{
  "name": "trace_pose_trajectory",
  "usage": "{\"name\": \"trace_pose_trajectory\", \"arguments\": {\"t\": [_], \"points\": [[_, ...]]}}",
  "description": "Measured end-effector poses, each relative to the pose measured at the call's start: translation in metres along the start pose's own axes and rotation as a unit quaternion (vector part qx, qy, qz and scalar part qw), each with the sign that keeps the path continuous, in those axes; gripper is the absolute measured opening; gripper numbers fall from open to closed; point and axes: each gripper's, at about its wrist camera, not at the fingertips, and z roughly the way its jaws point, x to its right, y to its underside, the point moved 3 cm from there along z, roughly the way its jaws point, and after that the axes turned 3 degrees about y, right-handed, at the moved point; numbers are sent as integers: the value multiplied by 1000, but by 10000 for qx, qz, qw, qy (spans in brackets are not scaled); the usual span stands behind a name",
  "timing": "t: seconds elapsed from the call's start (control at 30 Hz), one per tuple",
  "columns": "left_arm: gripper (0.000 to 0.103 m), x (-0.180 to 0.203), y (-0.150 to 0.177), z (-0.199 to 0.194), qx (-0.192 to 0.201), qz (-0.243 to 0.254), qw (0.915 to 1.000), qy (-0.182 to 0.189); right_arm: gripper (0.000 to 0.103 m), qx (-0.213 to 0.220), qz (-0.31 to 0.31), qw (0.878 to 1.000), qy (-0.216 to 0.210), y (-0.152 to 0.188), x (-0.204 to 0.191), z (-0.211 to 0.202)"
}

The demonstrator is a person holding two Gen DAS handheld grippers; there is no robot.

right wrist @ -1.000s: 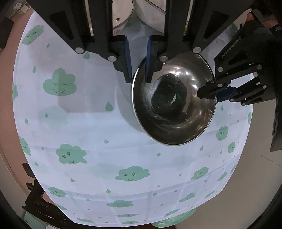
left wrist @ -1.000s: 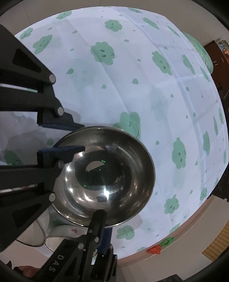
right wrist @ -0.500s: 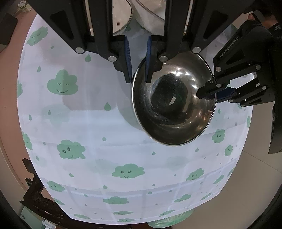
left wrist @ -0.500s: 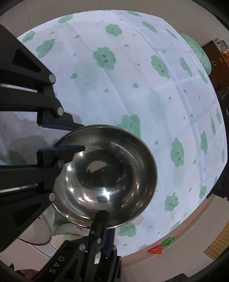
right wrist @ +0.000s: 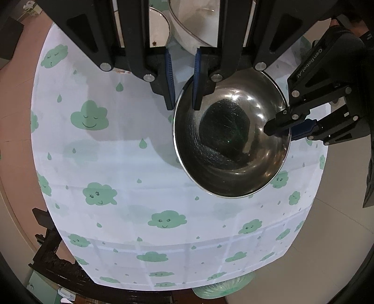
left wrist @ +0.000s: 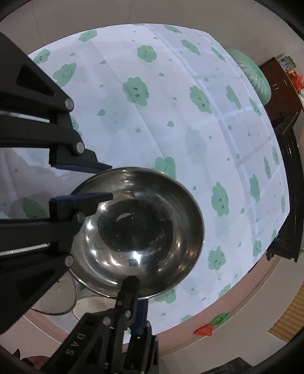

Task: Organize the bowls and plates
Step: 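Lift the smaller steel bowl with both tools and carry it over the large bowl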

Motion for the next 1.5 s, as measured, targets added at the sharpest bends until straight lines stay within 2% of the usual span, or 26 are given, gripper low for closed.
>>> {"name": "trace_pose_trajectory", "arguments": {"t": [0.7, 1.5], "points": [[13, 14, 31, -38, 199, 70, 9998, 47, 17, 78, -87, 9999, 76, 35, -12, -35], [13, 39, 74, -49, 164, 272, 9994, 96, 17, -75, -67, 9998, 155, 91, -18, -44]]}}
